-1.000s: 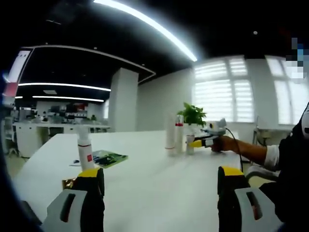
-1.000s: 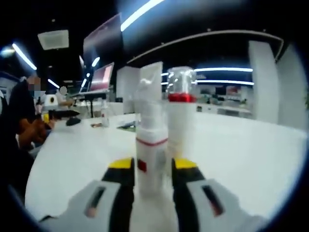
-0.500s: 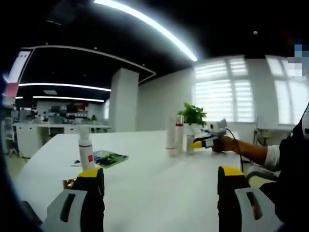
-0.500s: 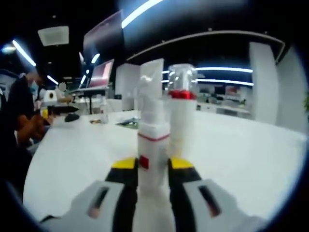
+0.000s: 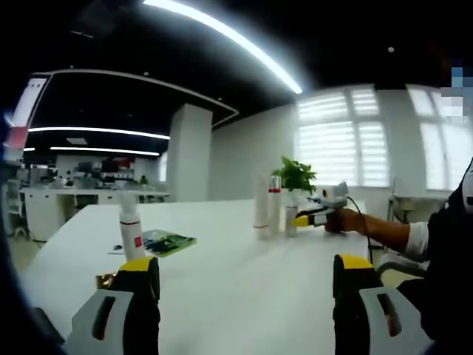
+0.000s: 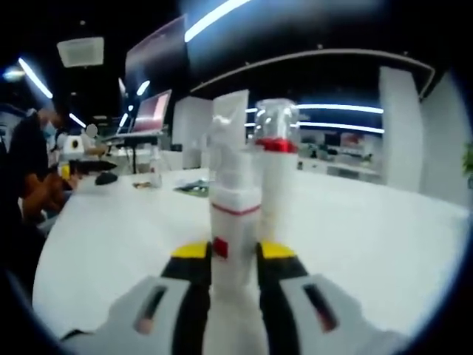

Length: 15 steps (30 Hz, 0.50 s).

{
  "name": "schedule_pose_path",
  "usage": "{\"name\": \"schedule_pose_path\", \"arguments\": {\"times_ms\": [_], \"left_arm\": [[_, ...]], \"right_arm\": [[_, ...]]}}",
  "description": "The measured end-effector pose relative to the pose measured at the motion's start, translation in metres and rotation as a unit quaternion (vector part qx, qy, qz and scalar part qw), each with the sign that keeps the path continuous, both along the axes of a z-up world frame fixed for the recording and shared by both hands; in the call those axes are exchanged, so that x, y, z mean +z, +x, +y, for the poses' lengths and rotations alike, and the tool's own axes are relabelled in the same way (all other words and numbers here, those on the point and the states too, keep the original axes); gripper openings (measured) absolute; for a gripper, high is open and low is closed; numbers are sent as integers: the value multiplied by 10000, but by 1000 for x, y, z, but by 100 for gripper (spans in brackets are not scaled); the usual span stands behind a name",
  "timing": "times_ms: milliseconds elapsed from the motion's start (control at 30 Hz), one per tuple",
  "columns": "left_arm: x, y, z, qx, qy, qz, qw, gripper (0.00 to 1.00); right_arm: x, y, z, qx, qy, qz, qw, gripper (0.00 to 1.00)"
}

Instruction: Arrange the skincare products in the storage area until every visible bottle or jar stands upright without overlapping.

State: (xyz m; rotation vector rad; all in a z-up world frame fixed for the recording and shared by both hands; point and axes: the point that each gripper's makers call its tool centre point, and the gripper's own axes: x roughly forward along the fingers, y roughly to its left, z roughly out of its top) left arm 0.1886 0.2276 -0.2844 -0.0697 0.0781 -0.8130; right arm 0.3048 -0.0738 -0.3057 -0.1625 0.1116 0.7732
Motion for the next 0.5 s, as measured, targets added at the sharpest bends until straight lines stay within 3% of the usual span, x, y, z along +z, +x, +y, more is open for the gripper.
{"name": "schedule_pose_path", "arguments": {"times_ms": [500], "left_arm": [[0, 0, 1, 1, -20, 23, 10000, 99]], "right_arm": [[-1, -4, 1, -51, 28, 25, 10000, 26]]}}
